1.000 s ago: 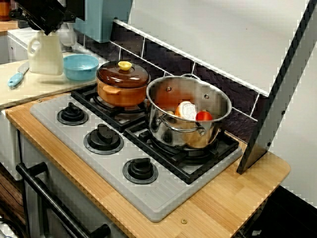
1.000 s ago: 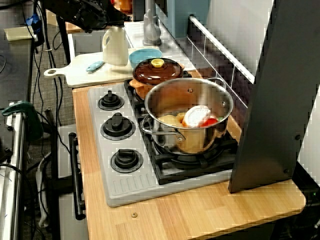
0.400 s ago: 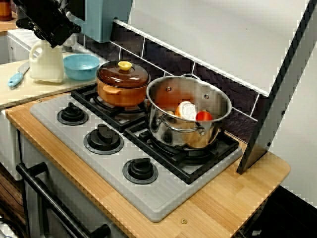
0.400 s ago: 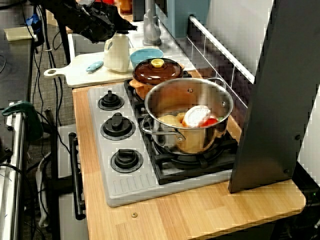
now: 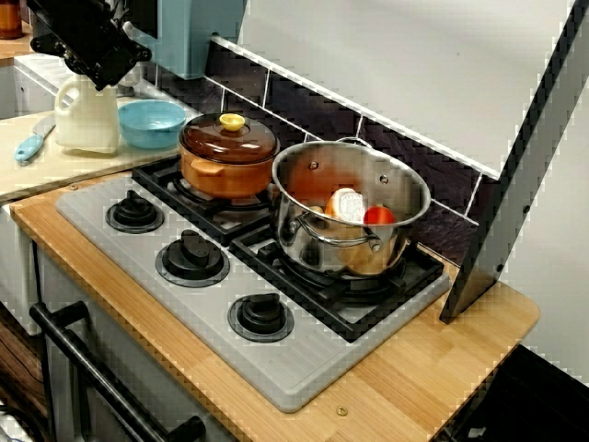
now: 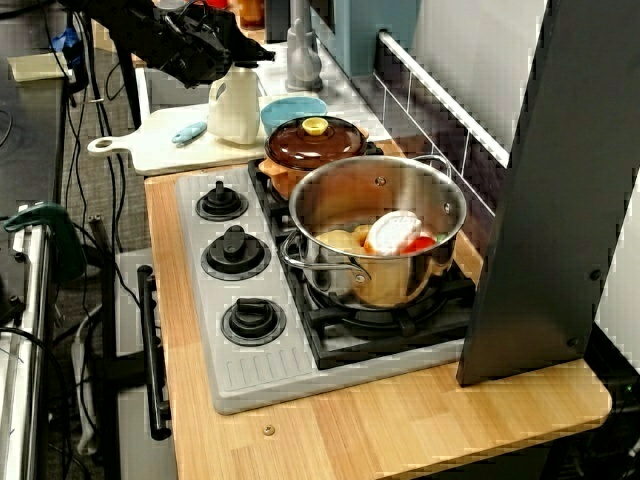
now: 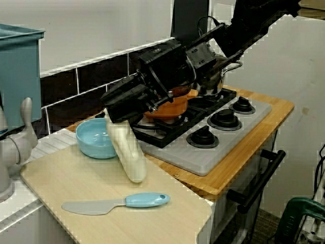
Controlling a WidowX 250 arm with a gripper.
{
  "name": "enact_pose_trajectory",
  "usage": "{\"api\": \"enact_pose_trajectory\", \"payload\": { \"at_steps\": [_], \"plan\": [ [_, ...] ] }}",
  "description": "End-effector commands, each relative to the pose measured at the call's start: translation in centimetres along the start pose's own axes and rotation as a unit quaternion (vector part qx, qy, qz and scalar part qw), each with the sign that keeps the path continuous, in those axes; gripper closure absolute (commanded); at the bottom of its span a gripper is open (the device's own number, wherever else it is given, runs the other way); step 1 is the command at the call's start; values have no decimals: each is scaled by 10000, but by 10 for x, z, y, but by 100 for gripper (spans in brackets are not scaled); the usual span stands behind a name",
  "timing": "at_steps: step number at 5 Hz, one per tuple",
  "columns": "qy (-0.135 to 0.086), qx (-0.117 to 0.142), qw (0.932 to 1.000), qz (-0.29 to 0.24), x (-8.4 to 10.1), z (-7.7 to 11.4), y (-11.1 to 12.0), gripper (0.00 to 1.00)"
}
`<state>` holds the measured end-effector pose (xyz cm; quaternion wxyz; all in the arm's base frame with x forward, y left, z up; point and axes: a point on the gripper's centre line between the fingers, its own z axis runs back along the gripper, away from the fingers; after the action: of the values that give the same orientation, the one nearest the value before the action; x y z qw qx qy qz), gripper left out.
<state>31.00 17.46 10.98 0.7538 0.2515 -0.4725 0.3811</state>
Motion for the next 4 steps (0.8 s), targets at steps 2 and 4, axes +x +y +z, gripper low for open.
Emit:
{"api": "enact_pose_trajectory", "payload": {
  "at_steps": [2, 4],
  "plan": [
    [-40, -245, 9990, 369, 34, 19, 16, 100],
    [-69, -200, 9991, 357, 30, 16, 15, 100]
  ]
}}
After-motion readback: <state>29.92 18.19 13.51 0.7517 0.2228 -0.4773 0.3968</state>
